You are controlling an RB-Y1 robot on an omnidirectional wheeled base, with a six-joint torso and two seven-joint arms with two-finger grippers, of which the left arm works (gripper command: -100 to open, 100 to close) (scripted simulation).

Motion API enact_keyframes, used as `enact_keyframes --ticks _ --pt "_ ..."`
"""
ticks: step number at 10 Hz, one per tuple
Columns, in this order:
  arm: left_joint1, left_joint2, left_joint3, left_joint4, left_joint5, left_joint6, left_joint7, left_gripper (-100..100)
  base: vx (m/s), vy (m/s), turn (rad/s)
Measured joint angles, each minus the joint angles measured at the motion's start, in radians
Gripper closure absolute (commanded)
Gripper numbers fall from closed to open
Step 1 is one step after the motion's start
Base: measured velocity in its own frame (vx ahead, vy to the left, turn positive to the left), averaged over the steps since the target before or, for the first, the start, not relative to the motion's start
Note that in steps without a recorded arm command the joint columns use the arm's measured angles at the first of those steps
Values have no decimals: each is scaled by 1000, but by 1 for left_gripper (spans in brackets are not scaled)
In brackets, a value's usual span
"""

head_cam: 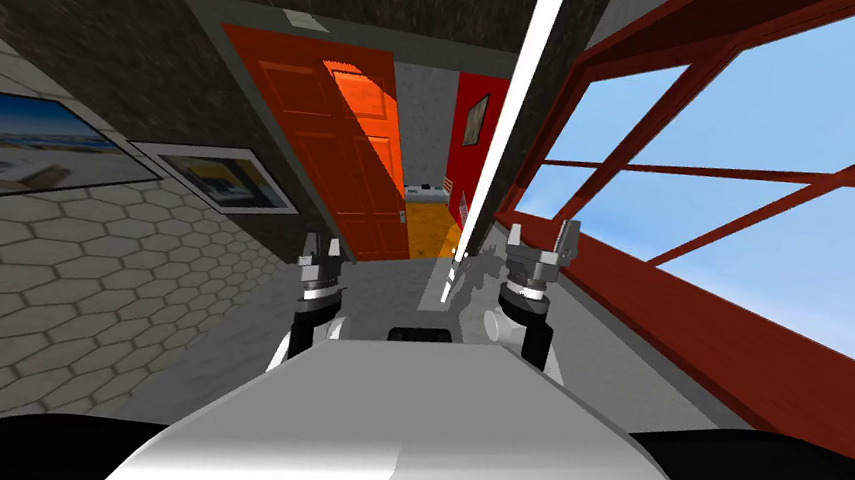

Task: Pull the door open

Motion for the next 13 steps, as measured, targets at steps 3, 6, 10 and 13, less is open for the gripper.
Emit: enact_keyframes --ticks 3,6,10,13 --pt "-18 19 33 55 2 -8 5 -100 106 -1 -130" --pt "-38 40 71 123 3 -16 14 -100 104 16 -99" --pt "-58 58 113 203 2 -31 20 -100 72 5 -113" --pt "-80 71 150 278 1 -45 25 -100 88 14 -126"
